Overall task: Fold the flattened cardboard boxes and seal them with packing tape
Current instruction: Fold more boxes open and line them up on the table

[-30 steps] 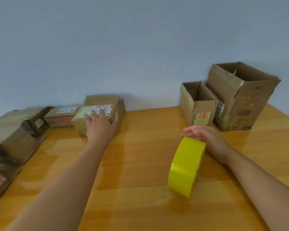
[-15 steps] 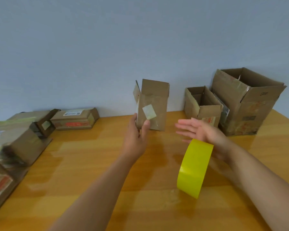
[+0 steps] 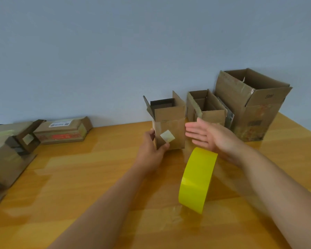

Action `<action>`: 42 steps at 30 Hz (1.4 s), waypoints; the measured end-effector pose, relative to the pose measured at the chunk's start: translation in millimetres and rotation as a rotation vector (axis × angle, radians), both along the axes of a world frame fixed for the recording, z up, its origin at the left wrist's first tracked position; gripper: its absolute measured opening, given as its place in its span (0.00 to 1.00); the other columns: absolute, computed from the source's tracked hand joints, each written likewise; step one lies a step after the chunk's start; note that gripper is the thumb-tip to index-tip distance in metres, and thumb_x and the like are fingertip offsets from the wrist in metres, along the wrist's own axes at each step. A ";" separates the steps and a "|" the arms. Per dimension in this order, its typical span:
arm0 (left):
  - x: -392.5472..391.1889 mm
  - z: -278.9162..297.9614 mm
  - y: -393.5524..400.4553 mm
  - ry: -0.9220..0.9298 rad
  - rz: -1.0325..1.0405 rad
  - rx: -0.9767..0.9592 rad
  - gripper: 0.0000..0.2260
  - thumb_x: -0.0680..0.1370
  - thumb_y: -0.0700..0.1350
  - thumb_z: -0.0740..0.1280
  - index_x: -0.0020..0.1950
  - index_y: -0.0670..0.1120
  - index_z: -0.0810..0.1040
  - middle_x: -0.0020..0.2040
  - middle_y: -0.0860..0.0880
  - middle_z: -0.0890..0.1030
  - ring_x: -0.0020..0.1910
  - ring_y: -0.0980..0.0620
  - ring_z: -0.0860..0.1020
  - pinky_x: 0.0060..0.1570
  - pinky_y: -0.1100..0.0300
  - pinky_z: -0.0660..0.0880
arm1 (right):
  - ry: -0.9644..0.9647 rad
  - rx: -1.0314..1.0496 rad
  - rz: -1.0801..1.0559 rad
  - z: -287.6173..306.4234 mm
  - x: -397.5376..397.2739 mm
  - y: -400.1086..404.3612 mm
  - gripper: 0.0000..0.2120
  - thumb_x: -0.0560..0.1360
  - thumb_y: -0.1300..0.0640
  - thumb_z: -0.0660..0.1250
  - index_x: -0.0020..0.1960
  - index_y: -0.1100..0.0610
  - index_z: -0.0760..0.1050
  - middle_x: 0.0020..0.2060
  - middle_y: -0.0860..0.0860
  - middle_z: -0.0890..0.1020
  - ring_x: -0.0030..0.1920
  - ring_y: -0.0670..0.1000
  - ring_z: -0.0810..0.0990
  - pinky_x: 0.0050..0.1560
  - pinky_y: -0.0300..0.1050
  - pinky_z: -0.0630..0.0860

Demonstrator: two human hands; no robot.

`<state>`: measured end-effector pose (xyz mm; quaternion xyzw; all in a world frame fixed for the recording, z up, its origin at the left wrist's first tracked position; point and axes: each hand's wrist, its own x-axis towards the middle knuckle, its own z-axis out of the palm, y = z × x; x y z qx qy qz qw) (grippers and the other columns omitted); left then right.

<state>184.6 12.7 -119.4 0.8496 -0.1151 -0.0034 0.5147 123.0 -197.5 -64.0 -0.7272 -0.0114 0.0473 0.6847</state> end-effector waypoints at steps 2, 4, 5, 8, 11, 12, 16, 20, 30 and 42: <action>7.9 -0.2 -5.7 0.008 -0.003 0.051 0.27 0.78 0.46 0.71 0.72 0.46 0.63 0.70 0.50 0.73 0.67 0.50 0.73 0.56 0.60 0.69 | -0.063 -0.076 -0.086 11.0 -2.5 -0.2 0.22 0.79 0.41 0.58 0.66 0.53 0.76 0.61 0.47 0.82 0.60 0.44 0.81 0.68 0.50 0.74; 15.8 -0.4 -10.6 0.019 -0.010 0.101 0.26 0.78 0.47 0.72 0.71 0.46 0.64 0.70 0.50 0.73 0.67 0.48 0.73 0.55 0.59 0.69 | -0.109 -0.134 -0.151 21.4 -7.5 0.4 0.16 0.82 0.47 0.59 0.64 0.52 0.77 0.58 0.46 0.84 0.57 0.43 0.82 0.65 0.48 0.76; 19.9 -0.4 -13.1 0.025 -0.016 0.114 0.26 0.77 0.47 0.72 0.71 0.47 0.64 0.70 0.50 0.73 0.66 0.48 0.73 0.55 0.57 0.71 | -0.126 -0.155 -0.167 25.4 -9.8 1.0 0.14 0.82 0.49 0.59 0.63 0.51 0.78 0.56 0.46 0.84 0.56 0.43 0.83 0.64 0.46 0.77; 30.4 0.2 -21.8 0.030 -0.016 0.131 0.25 0.77 0.48 0.72 0.70 0.48 0.66 0.69 0.49 0.74 0.64 0.48 0.75 0.59 0.53 0.74 | -0.144 -0.171 -0.164 31.4 -14.7 2.1 0.12 0.82 0.51 0.61 0.62 0.51 0.78 0.54 0.46 0.85 0.54 0.43 0.84 0.61 0.45 0.78; 37.9 3.1 -30.8 0.003 0.015 0.180 0.28 0.76 0.51 0.72 0.73 0.49 0.65 0.65 0.47 0.75 0.58 0.49 0.75 0.53 0.54 0.75 | -0.154 -0.195 -0.169 32.7 -15.4 2.6 0.12 0.82 0.51 0.62 0.61 0.50 0.79 0.53 0.45 0.85 0.54 0.43 0.84 0.61 0.45 0.78; 39.7 4.0 -34.1 -0.003 0.018 0.187 0.29 0.77 0.51 0.72 0.74 0.49 0.64 0.64 0.47 0.75 0.57 0.49 0.75 0.51 0.55 0.74 | -0.158 -0.204 -0.173 32.8 -15.3 2.5 0.11 0.82 0.51 0.62 0.61 0.50 0.79 0.53 0.45 0.85 0.54 0.43 0.84 0.61 0.46 0.78; 44.8 4.6 -44.0 -0.001 0.029 0.193 0.31 0.77 0.50 0.72 0.76 0.50 0.62 0.65 0.46 0.75 0.58 0.48 0.76 0.49 0.57 0.72 | -0.169 -0.241 -0.188 31.5 -15.2 0.9 0.11 0.82 0.52 0.62 0.62 0.49 0.78 0.53 0.45 0.85 0.55 0.43 0.83 0.62 0.47 0.78; 44.6 3.9 -47.7 0.005 0.047 0.187 0.31 0.77 0.51 0.72 0.76 0.50 0.62 0.66 0.46 0.75 0.59 0.48 0.76 0.51 0.55 0.75 | -0.189 -0.285 -0.196 31.3 -15.3 1.2 0.10 0.81 0.52 0.62 0.60 0.48 0.79 0.54 0.45 0.84 0.55 0.41 0.82 0.62 0.46 0.78; 5.1 38.8 4.6 0.075 0.022 0.213 0.35 0.80 0.51 0.67 0.81 0.47 0.52 0.77 0.48 0.66 0.74 0.46 0.67 0.69 0.49 0.69 | -0.303 -0.470 -0.233 57.5 -43.4 39.5 0.15 0.81 0.48 0.64 0.66 0.46 0.77 0.58 0.40 0.79 0.57 0.37 0.76 0.59 0.35 0.71; -101.2 66.0 171.8 -0.066 0.286 0.361 0.22 0.82 0.52 0.63 0.75 0.49 0.67 0.72 0.51 0.72 0.68 0.48 0.72 0.63 0.55 0.70 | -0.314 -0.673 0.127 59.8 -68.4 189.4 0.19 0.80 0.45 0.64 0.69 0.49 0.74 0.62 0.43 0.79 0.66 0.44 0.74 0.65 0.44 0.69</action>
